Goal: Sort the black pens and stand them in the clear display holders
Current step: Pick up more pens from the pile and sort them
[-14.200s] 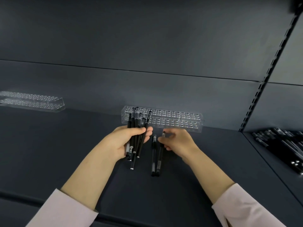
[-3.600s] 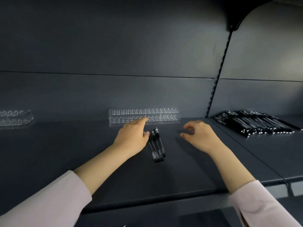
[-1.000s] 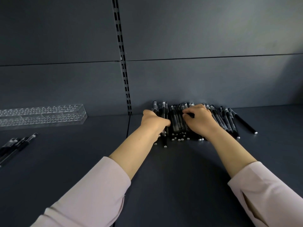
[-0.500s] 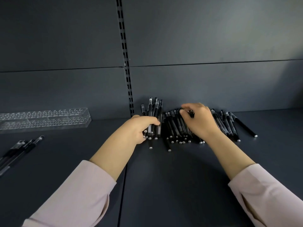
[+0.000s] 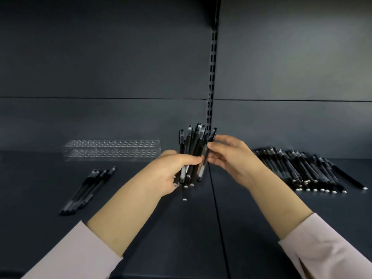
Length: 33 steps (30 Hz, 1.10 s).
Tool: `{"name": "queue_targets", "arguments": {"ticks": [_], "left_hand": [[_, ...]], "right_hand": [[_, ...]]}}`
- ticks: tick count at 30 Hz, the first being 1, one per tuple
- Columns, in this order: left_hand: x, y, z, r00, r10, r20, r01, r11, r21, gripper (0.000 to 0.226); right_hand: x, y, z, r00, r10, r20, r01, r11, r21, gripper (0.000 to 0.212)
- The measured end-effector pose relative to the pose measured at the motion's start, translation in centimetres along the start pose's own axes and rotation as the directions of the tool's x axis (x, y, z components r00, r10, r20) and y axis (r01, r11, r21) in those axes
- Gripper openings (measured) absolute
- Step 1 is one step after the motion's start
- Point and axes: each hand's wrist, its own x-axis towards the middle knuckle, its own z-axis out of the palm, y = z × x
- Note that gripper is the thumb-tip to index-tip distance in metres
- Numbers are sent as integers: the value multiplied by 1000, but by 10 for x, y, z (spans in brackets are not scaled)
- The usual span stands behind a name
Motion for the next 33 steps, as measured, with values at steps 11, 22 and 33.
{"name": "queue_targets", "arguments": {"ticks": [11,22,33], "left_hand": [[-38,5,-215,999,49,3,-48,994,-101,15],[-43,-11,-300,999,51,-10,-52,993,-108,12],[-35,-15,-308,1000,-1,-6,1,1000,-31,17]], "right_hand": [[-1,32,192,999,-40,28,42,996,-77,51],[15,88,245,992,13,-122,-79,828,-556,55],[17,97,247,996,-12,-84,-45,765,-642,22]]}}
